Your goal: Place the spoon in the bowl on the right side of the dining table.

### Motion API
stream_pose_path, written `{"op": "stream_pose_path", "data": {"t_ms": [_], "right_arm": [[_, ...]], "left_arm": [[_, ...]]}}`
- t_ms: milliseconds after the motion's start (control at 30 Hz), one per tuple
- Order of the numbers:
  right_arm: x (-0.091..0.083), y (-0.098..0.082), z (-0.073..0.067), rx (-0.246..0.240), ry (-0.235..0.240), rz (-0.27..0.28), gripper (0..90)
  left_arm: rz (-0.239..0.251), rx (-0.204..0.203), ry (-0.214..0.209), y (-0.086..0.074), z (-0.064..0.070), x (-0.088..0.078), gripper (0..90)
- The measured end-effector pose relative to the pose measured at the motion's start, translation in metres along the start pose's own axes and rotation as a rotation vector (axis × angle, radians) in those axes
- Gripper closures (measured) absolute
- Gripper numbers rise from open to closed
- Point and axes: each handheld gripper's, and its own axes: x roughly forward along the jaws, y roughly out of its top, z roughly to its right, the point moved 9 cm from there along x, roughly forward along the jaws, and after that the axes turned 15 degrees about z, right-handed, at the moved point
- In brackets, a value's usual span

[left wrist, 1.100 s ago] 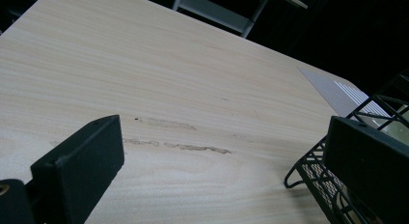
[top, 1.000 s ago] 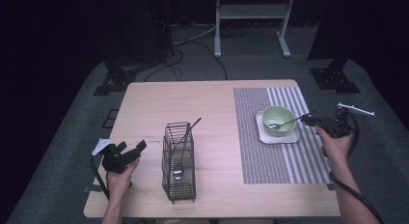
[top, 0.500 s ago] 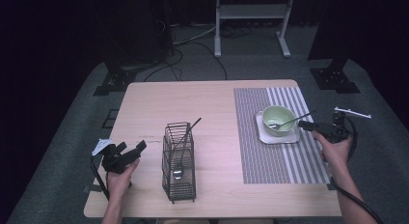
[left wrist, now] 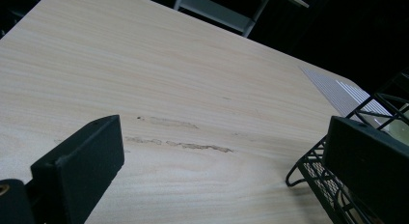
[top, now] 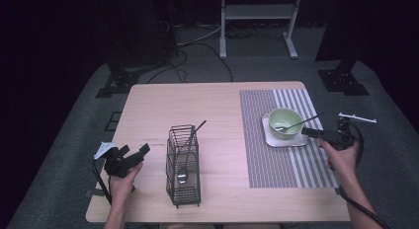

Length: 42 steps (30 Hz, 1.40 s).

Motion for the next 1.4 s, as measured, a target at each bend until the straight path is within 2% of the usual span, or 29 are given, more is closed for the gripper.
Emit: {"op": "stream_pose_path", "data": {"t_ms": [267,767,1400], "right_arm": [[-0.003,-0.007,-0.009,-0.008,0.031,-0.003,33.1],[-0.005,-0.021,-0.018,-0.022,0.059,-0.027,30.9],[-0.006,-0.049,-0.028,-0.04,0.092,-0.066,29.9]], "left_arm": [[0.002,-0.002,0.001,0.0,0.0,0.0,0.0],[0.001,-0.001,-0.001,0.0,0.001,0.0,0.0],[-0.002,0.002,-0.004,0.0,0.001,0.0,0.0]]}}
